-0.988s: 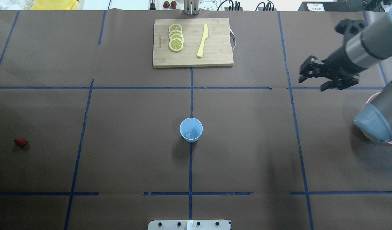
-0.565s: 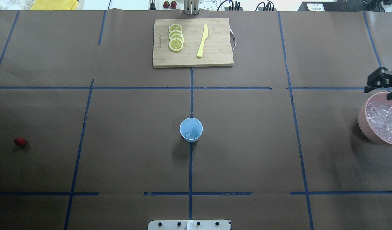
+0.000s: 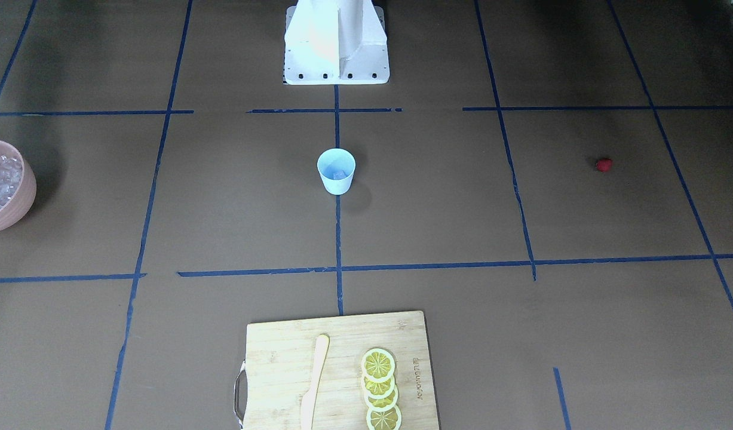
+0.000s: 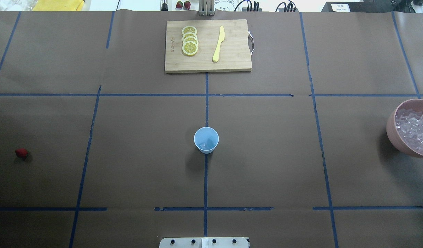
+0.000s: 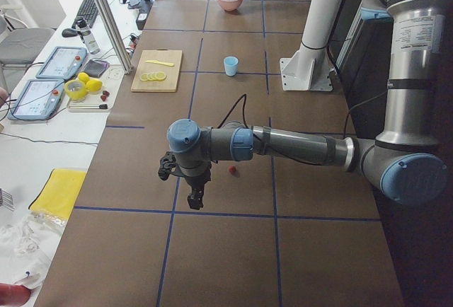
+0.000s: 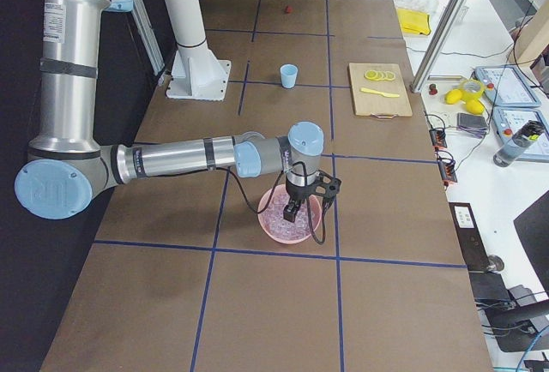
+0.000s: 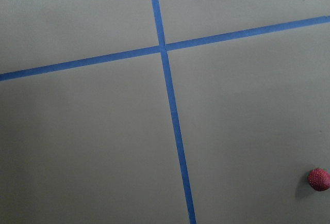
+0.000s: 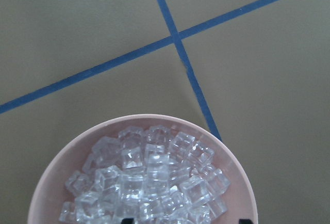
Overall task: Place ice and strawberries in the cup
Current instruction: 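Grasp more ice cubes from the pink bowl with the right gripper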
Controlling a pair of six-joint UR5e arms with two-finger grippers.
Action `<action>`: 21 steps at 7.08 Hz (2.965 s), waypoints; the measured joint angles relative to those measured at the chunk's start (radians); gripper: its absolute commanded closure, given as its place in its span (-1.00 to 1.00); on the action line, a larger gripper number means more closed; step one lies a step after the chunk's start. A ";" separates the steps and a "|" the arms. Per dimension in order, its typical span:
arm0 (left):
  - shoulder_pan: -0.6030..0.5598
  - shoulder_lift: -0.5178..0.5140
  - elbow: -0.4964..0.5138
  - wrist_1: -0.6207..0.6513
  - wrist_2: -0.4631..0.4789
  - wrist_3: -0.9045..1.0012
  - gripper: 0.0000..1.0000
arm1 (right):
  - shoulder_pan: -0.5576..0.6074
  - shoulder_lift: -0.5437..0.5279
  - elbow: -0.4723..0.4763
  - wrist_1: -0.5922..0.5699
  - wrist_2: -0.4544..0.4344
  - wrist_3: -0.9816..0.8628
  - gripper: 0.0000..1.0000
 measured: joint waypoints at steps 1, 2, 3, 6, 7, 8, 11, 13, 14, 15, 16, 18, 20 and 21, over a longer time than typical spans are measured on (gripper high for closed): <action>0.000 0.000 -0.001 0.000 0.000 0.000 -1.00 | 0.002 0.005 -0.026 0.001 0.000 0.004 -0.51; 0.000 0.000 -0.002 0.000 0.001 0.000 -1.00 | 0.001 0.018 -0.044 0.002 0.000 0.025 -0.51; -0.001 0.000 -0.002 0.000 0.001 0.000 -1.00 | 0.001 0.034 -0.060 0.012 0.000 0.062 -0.52; -0.001 0.000 -0.002 -0.001 0.002 0.002 -1.00 | -0.039 0.057 -0.108 0.069 -0.001 0.134 -0.50; -0.001 0.000 -0.002 -0.002 0.002 0.002 -1.00 | -0.056 0.060 -0.111 0.077 -0.001 0.157 -0.50; -0.001 0.001 -0.002 -0.002 0.002 0.002 -1.00 | -0.064 0.060 -0.117 0.091 -0.001 0.167 -0.50; -0.001 0.016 -0.017 -0.002 0.002 0.002 -1.00 | -0.095 0.061 -0.139 0.124 -0.003 0.172 -0.49; -0.001 0.031 -0.035 -0.003 0.002 0.001 -1.00 | -0.103 0.062 -0.144 0.127 -0.004 0.172 -0.49; -0.001 0.033 -0.038 -0.002 0.002 0.000 -1.00 | -0.104 0.062 -0.151 0.135 -0.004 0.172 -0.48; -0.001 0.034 -0.040 -0.002 0.002 0.000 -1.00 | -0.105 0.063 -0.165 0.154 -0.004 0.172 -0.48; -0.001 0.035 -0.043 -0.003 0.001 0.000 -1.00 | -0.108 0.064 -0.184 0.179 -0.004 0.172 -0.45; -0.001 0.035 -0.044 -0.002 0.002 0.000 -1.00 | -0.114 0.069 -0.207 0.211 -0.004 0.175 0.43; -0.001 0.035 -0.045 -0.003 0.002 0.000 -1.00 | -0.114 0.071 -0.211 0.216 -0.004 0.174 0.97; -0.001 0.035 -0.045 -0.003 0.002 0.000 -1.00 | -0.114 0.072 -0.208 0.218 -0.004 0.173 1.00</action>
